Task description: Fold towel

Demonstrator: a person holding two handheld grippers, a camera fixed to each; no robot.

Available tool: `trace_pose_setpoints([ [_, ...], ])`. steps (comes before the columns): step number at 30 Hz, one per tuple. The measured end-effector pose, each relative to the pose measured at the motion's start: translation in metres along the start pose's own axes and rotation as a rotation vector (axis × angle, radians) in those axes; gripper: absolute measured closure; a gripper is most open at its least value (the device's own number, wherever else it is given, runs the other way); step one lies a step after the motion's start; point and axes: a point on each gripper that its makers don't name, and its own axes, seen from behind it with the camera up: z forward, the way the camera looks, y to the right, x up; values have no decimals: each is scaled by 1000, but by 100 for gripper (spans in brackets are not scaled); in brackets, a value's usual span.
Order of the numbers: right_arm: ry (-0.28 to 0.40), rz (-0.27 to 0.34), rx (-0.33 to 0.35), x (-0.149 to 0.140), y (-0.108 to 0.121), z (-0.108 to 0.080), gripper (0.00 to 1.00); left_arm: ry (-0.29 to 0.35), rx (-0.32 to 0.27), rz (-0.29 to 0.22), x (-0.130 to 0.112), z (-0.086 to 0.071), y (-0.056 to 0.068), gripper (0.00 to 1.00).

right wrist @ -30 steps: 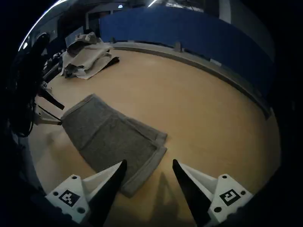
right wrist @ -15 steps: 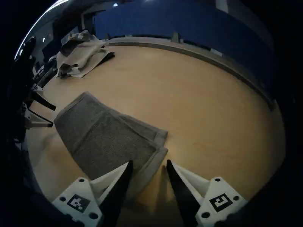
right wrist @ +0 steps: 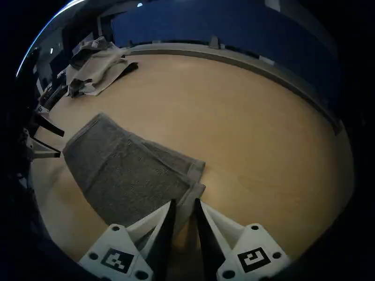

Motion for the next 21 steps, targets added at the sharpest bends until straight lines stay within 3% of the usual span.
trace_pose_setpoints([
  [17,-13,21,-4,-1,9,3,68,-3,1,7,2,2,0,13],
  [21,-15,25,9,-2,7,4,75,-1,2,8,2,2,0,13],
])
